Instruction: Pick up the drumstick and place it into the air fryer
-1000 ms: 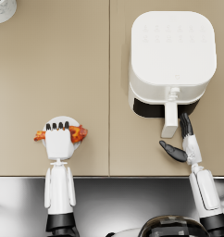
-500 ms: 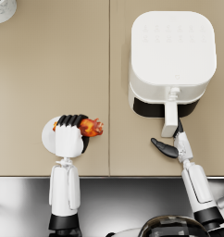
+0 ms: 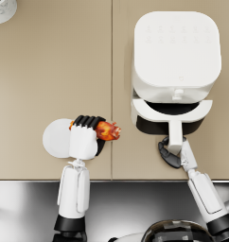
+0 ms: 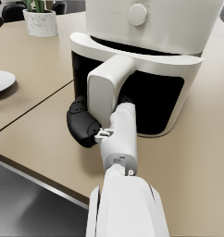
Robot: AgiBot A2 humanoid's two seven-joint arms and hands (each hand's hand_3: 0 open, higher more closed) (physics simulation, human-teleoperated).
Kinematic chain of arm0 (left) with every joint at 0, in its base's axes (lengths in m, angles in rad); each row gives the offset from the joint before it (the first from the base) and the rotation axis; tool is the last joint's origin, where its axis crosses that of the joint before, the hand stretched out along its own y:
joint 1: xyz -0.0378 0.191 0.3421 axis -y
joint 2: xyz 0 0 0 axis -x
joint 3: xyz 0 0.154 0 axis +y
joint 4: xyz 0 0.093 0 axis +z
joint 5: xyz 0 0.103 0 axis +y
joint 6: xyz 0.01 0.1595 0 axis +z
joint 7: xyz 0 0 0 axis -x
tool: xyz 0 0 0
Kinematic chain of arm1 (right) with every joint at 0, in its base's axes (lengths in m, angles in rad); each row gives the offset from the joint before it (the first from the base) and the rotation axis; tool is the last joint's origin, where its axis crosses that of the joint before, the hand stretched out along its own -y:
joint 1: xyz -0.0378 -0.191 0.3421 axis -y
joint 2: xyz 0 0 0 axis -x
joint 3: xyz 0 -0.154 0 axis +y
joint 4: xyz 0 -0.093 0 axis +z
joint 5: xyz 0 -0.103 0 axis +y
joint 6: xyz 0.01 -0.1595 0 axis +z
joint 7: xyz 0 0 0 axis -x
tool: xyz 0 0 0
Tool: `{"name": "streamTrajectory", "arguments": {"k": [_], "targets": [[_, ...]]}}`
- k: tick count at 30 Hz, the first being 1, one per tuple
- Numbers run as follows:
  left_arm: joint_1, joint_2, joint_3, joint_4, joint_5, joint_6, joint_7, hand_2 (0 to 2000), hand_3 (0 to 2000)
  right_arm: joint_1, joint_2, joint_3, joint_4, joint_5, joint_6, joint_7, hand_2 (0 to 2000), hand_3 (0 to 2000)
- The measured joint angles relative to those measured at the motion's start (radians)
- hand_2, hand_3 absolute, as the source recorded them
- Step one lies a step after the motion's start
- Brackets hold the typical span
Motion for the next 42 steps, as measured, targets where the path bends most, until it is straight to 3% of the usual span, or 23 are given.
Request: {"name": "streamTrajectory", "arguments": {"k": [4, 9, 13, 17, 18, 22, 23, 25, 26, 27, 30, 31, 32, 39, 42], "targets": [[0.032, 0.02, 0.044, -0.007, 0.0, 0.032, -0.001, 2000, 2000, -0.063, 0.107, 0.055, 0.137, -0.001, 0.011, -0.004, 2000, 2000], [0.099, 0.061, 0.109, -0.009, 0.0, 0.052, -0.001, 2000, 2000, -0.091, 0.301, 0.168, 0.294, -0.001, 0.022, -0.004, 2000, 2000], [0.18, 0.13, 0.175, 0.018, 0.0, 0.058, -0.001, 2000, 2000, -0.071, 0.446, 0.279, 0.384, -0.002, -0.006, -0.003, 2000, 2000], [0.266, 0.216, 0.27, 0.087, 0.0, 0.058, -0.002, 2000, 2000, -0.081, 0.494, 0.314, 0.43, -0.004, -0.023, -0.001, 2000, 2000], [0.328, 0.182, 0.37, 0.119, -0.001, 0.055, -0.001, 2000, 2000, -0.09, 0.499, 0.313, 0.439, -0.004, -0.023, -0.001, 2000, 2000], [0.403, 0.246, 0.446, 0.239, 0.0, 0.028, -0.001, 2000, 2000, -0.102, 0.53, 0.327, 0.471, -0.004, -0.021, 0.002, 2000, 2000], [0.46, 0.213, 0.543, 0.263, -0.001, 0.029, -0.001, 2000, 2000, -0.104, 0.537, 0.33, 0.477, -0.004, -0.019, 0.002, 2000, 2000], [0.475, 0.23, 0.561, 0.303, 0.0, 0.025, -0.001, 2000, 2000, -0.105, 0.547, 0.337, 0.487, -0.005, -0.022, 0.002, 2000, 2000], [0.479, 0.238, 0.566, 0.319, 0.0, 0.023, -0.001, 639, 1673, -0.106, 0.552, 0.339, 0.491, -0.005, -0.018, 0.002, 2000, 2000], [0.482, 0.245, 0.566, 0.332, 0.0, 0.049, -0.002, 0, 1347, -0.107, 0.556, 0.341, 0.494, -0.005, -0.016, 0.003, 2000, 2000], [0.47, 0.246, 0.558, 0.343, 0.0, 0.093, -0.004, 0, 367, -0.1, 0.566, 0.348, 0.498, -0.005, -0.004, 0.003, 2000, 2000], [0.458, 0.24, 0.551, 0.332, 0.0, 0.102, -0.004, 0, 40, -0.097, 0.568, 0.35, 0.498, -0.005, 0.002, 0.003, 2000, 2000], [0.435, 0.225, 0.541, 0.306, 0.0, 0.109, -0.004, 0, 0, -0.093, 0.569, 0.352, 0.495, -0.005, 0.008, 0.003, 2000, 2000], [0.145, -0.023, 0.403, -0.011, 0.001, 0.184, -0.012, 0, 0, -0.042, 0.55, 0.356, 0.445, -0.005, 0.066, 0.004, 2000, 2000], [0.03, -0.105, 0.289, -0.116, 0.0, 0.166, -0.009, 0, 0, -0.011, 0.536, 0.36, 0.413, -0.005, 0.089, 0.005, 2000, 2000]]}}
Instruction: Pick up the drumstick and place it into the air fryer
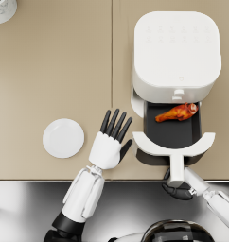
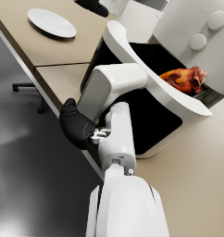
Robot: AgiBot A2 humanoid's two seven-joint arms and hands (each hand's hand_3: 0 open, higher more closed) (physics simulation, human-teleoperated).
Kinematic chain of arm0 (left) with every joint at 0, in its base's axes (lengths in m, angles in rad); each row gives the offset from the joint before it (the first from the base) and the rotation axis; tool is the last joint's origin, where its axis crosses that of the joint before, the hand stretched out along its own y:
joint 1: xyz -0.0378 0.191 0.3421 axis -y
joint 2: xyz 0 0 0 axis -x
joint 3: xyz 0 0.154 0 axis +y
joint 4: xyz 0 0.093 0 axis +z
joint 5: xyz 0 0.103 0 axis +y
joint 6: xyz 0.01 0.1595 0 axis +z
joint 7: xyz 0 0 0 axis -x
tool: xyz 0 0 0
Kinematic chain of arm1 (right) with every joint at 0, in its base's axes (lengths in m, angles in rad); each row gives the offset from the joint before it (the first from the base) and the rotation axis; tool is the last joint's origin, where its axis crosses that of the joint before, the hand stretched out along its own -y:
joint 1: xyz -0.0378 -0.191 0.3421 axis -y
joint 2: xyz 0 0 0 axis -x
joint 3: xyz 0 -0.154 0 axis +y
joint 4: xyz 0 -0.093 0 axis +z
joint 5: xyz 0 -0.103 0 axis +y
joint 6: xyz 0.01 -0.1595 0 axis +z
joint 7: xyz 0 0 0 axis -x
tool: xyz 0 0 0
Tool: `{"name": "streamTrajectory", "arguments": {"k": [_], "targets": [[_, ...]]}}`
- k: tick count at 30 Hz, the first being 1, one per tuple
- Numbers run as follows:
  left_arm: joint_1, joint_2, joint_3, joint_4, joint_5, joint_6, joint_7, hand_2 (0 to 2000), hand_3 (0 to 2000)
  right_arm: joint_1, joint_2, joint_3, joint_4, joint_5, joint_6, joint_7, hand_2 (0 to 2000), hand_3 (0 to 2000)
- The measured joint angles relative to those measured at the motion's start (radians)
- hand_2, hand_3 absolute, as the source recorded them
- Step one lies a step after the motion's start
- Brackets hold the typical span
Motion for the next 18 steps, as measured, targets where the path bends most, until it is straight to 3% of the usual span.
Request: {"name": "streamTrajectory", "arguments": {"k": [3, 7, 18], "targets": [[-0.094, -0.05, -0.118, -0.061, 0.0, -0.016, 0.002, 0, 0, 0.042, -0.025, 0.003, -0.049, 0.0, 0.022, 0.002, 2000, 2000], [-0.181, -0.078, -0.241, -0.077, 0.0, -0.023, 0.004, 0, 0, 0.121, -0.081, 0.008, -0.156, 0.0, 0.055, 0.005, 2000, 2000], [-0.245, -0.074, -0.441, -0.081, 0.0, -0.025, 0.004, 0, 0, 0.316, -0.228, 0.03, -0.459, 0.001, 0.125, 0.019, 2000, 2000]]}}
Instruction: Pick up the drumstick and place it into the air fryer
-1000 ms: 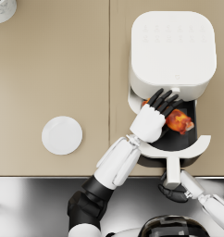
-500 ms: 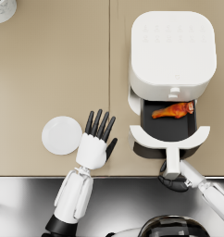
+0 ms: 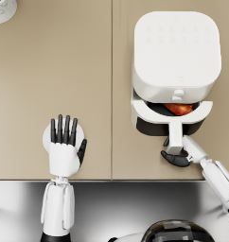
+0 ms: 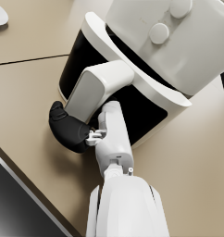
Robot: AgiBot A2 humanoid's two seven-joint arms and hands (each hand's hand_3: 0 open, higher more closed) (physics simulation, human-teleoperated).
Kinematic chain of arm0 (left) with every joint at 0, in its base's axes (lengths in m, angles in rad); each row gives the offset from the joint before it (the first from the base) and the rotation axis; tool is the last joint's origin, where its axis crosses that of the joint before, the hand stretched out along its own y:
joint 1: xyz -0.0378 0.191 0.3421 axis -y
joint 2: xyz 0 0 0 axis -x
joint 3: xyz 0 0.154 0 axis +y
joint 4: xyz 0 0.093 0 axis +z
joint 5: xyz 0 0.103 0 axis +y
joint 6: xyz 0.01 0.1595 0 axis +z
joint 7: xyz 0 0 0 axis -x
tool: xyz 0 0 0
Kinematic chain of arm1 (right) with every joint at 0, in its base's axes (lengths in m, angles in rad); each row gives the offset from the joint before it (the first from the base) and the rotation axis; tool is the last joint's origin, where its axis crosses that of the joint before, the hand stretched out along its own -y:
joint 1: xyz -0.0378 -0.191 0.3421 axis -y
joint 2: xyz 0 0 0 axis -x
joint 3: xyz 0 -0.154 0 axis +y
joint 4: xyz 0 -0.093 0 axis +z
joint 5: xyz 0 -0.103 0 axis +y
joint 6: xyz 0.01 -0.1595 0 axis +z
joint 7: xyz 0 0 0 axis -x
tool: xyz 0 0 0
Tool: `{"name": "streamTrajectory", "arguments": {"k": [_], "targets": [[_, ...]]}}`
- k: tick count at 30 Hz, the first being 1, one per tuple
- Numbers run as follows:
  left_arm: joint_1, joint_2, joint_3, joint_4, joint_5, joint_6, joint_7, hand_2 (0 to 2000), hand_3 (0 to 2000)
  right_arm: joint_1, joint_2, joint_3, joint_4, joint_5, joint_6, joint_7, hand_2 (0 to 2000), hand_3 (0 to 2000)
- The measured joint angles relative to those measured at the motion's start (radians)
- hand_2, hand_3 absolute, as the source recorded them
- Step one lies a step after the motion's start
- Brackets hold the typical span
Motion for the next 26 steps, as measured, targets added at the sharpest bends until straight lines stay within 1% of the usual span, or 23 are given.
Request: {"name": "streamTrajectory", "arguments": {"k": [3, 7, 9, 10, 11, 12, 14, 18, 26], "targets": [[0.002, 0.004, -0.023, 0.008, 0.0, 0.0, 0.0, 0, 0, 0.053, -0.05, -0.001, -0.092, 0.001, 0.003, -0.01, 2000, 2000], [0.009, 0.009, -0.043, 0.021, 0.0, 0.0, 0.0, 0, 0, 0.124, -0.128, -0.008, -0.238, 0.001, -0.007, -0.011, 2000, 2000], [0.011, 0.011, -0.047, 0.023, 0.0, 0.0, 0.0, 0, 0, 0.161, -0.16, -0.005, -0.31, 0.001, 0.004, -0.011, 2000, 2000], [0.011, 0.013, -0.048, 0.022, 0.0, 0.0, 0.0, 0, 0, 0.176, -0.168, 0.0, -0.333, 0.001, 0.024, -0.007, 2000, 2000], [0.01, 0.014, -0.047, 0.02, 0.0, 0.0, 0.0, 0, 0, 0.138, -0.225, -0.134, -0.352, 0.002, 0.084, -0.011, 2000, 2000], [0.011, 0.015, -0.047, 0.019, 0.0, 0.0, 0.0, 0, 0, 0.148, -0.222, -0.128, -0.366, -0.001, 0.124, -0.006, 2000, 2000], [0.009, 0.018, -0.045, 0.018, 0.0, 0.0, 0.0, 0, 0, 0.172, -0.206, -0.091, -0.372, 0.0, 0.145, -0.006, 2000, 2000], [0.008, 0.019, -0.043, 0.017, 0.0, 0.0, 0.0, 0, 0, 0.188, -0.196, -0.06, -0.377, 0.0, 0.137, 0.003, 2000, 2000], [0.008, 0.02, -0.043, 0.017, 0.0, 0.0, 0.0, 0, 0, 0.193, -0.194, -0.05, -0.379, 0.001, 0.133, 0.01, 2000, 2000]]}}
